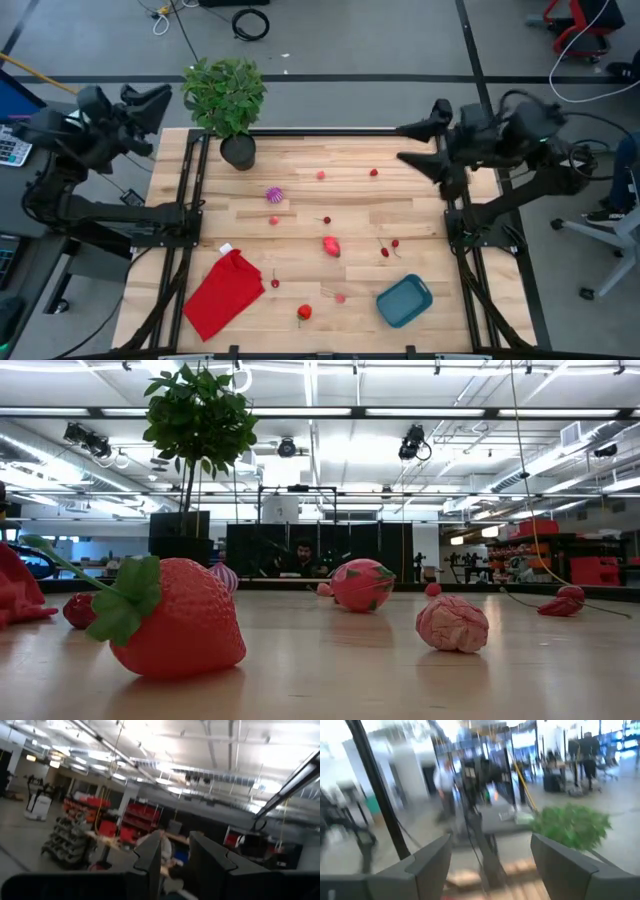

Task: Pick and placing Produce into tupperware
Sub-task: Put the cherry into the bin

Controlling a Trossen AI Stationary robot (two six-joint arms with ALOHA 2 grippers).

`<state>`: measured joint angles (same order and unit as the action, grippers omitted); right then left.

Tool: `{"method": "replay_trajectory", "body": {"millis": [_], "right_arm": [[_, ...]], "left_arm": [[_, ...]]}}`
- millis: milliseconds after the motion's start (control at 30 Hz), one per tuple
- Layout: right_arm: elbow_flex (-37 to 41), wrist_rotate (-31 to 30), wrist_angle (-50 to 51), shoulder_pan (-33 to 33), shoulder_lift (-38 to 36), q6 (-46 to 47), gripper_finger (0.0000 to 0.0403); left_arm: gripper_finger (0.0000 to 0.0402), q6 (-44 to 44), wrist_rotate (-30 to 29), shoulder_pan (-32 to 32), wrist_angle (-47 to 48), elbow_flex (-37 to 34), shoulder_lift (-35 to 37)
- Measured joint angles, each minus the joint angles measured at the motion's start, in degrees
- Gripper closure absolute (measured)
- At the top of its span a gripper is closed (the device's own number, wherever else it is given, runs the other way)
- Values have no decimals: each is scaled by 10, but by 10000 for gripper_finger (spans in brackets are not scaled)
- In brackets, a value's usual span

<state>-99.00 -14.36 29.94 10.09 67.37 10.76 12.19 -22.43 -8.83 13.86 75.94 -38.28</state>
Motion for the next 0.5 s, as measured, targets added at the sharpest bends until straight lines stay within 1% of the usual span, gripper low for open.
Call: {"method": "replay_trajectory", "body": {"millis": [133, 200, 367, 433, 500], "right_arm": [[2, -1, 105, 0, 20, -4, 122], [12, -1, 142, 2, 29, -3, 122], [43, 0, 180, 2, 63, 41, 122], [56, -1, 178, 2, 76, 46, 122], [68, -1, 179, 2, 90, 44, 122]], "left_arm": [[294, 4, -1, 1, 66, 0, 1], [294, 7, 10, 1, 115, 0, 0], [294, 55, 21, 1, 266, -3, -10], [294, 71, 21, 1, 324, -9, -19], [294, 109, 21, 1, 364, -18, -29]]}}
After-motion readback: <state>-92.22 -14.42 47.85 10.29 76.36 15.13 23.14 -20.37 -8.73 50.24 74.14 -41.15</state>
